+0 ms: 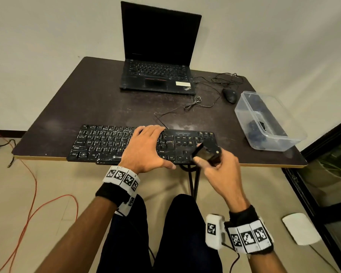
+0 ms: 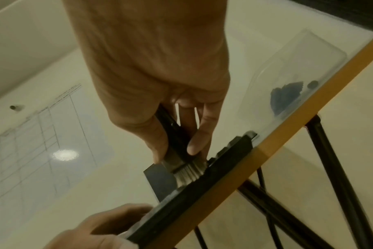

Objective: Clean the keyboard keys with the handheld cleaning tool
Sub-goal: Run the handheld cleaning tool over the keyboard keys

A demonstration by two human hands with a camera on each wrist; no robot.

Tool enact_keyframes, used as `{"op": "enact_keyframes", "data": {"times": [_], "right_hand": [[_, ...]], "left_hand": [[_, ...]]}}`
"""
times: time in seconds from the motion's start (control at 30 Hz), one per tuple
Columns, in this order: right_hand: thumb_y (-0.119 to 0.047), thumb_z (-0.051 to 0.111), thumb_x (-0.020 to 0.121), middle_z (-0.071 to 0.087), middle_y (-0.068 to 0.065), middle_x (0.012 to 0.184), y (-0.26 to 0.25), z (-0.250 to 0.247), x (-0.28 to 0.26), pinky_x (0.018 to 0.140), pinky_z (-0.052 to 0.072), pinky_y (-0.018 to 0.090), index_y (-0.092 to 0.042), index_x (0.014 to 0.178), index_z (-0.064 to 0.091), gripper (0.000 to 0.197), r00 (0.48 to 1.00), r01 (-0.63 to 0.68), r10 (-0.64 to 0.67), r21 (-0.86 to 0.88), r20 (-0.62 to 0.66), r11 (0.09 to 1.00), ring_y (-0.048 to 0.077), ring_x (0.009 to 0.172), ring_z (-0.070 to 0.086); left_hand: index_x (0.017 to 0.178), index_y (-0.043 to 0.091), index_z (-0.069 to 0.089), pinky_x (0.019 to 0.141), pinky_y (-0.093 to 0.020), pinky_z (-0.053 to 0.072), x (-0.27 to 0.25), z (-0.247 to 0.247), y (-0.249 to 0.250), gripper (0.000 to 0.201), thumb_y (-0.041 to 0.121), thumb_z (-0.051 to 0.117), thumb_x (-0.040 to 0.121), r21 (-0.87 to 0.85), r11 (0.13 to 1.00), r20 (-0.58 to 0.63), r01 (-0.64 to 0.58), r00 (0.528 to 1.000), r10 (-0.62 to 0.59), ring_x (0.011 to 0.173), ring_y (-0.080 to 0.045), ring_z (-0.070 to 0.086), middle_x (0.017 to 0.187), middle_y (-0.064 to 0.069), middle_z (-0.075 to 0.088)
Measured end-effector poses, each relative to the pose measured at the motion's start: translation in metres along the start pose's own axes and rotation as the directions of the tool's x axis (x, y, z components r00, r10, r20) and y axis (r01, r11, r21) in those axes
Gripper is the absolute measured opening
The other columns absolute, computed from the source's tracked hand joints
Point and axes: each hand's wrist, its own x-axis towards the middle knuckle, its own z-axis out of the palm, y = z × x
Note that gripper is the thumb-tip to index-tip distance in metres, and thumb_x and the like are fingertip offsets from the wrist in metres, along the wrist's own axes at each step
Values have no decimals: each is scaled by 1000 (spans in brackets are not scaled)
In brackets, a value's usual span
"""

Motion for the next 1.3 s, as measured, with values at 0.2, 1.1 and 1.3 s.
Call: {"op": "enact_keyframes", "data": {"times": [0.2, 1.1, 1.3], "right_hand": [[-28, 88, 83, 80, -16, 84, 9, -10, -2, 78, 60, 33, -29, 101, 79, 20, 999, -29, 29, -1, 13, 1000, 7, 82, 76], [-49, 83, 74, 82, -11, 101, -2, -17, 62, 92, 63, 51, -32, 110, 78, 40, 896, 116, -130, 58, 425, 992, 12, 99, 78], [-43, 86, 75, 82, -8, 102, -7, -24, 84, 97, 60, 52, -27, 111, 79, 40, 851, 184, -174, 30, 496, 983, 14, 99, 78]], "left_hand": [[152, 22, 44, 128, -34, 13, 1, -1, 1, 131, 96, 65, 46, -5, 1000, -8, -2, 1000, 2, 143, -13, 41, 152, 8, 50], [154, 21, 42, 130, -37, 13, 1, -1, 1, 134, 99, 60, 46, 7, 1000, 5, 0, 1000, 0, 145, -13, 40, 154, 7, 49], [154, 21, 42, 129, -35, 11, 0, -2, 3, 133, 97, 62, 46, 6, 1000, 4, -1, 1000, 1, 145, -13, 39, 154, 7, 49]]}}
